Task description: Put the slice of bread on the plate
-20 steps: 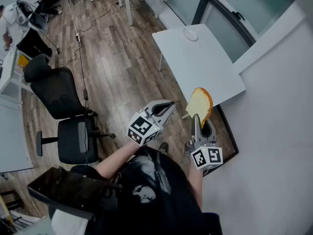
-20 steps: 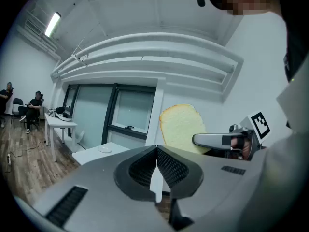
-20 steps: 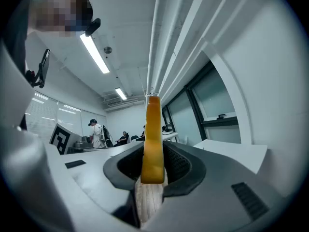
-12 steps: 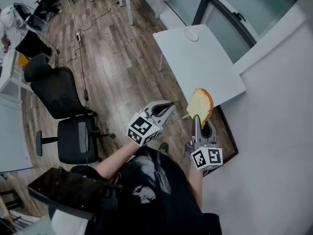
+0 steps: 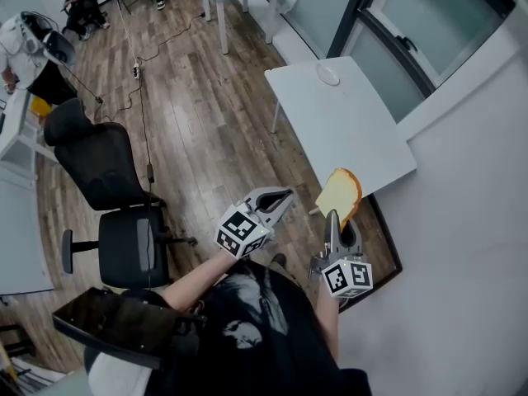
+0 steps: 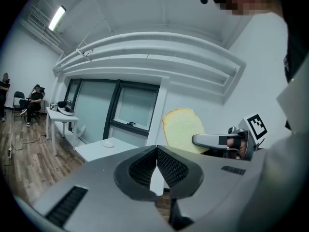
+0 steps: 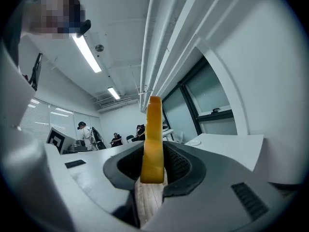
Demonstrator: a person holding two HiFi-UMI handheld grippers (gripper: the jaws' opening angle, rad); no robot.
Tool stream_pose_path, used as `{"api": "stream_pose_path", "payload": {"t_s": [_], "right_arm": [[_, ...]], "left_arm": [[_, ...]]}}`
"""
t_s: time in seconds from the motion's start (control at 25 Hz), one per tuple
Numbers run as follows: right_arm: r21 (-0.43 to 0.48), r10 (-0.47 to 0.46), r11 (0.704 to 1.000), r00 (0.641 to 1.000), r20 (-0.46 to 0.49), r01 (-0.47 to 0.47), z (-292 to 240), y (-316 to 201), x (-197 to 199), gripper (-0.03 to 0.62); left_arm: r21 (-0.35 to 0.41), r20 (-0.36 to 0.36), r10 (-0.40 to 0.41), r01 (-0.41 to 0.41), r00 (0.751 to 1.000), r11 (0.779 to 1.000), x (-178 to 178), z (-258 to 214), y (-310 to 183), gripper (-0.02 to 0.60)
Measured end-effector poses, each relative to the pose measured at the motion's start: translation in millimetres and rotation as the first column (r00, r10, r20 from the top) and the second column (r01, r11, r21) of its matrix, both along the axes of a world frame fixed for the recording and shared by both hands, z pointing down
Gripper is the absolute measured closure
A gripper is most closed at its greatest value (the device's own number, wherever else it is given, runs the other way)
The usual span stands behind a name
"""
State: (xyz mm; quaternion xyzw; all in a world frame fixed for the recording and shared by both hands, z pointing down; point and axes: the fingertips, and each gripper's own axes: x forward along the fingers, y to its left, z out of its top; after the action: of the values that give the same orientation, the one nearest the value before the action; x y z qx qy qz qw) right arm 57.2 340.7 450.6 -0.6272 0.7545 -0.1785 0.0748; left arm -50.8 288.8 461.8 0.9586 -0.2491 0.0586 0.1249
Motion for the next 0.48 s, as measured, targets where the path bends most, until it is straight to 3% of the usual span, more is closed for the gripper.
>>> {"api": "stream_pose_path", "payload": {"t_s": [0.28, 0.48], "right_arm": [[-0.017, -0.006, 1.0, 1.0, -0.023, 0.005, 5, -10, -24, 0.497], [-0.052, -0.029, 0.998, 0.999, -0.033, 0.027, 16, -25, -29, 0.497]], "left_arm": [[-0.025, -0.006, 0.006, -0.007, 1.0, 1.0, -26, 8, -19, 0.575], [-0.051, -0.001, -0.001, 0.001, 1.0, 0.999, -24, 19, -34, 0.575]]}}
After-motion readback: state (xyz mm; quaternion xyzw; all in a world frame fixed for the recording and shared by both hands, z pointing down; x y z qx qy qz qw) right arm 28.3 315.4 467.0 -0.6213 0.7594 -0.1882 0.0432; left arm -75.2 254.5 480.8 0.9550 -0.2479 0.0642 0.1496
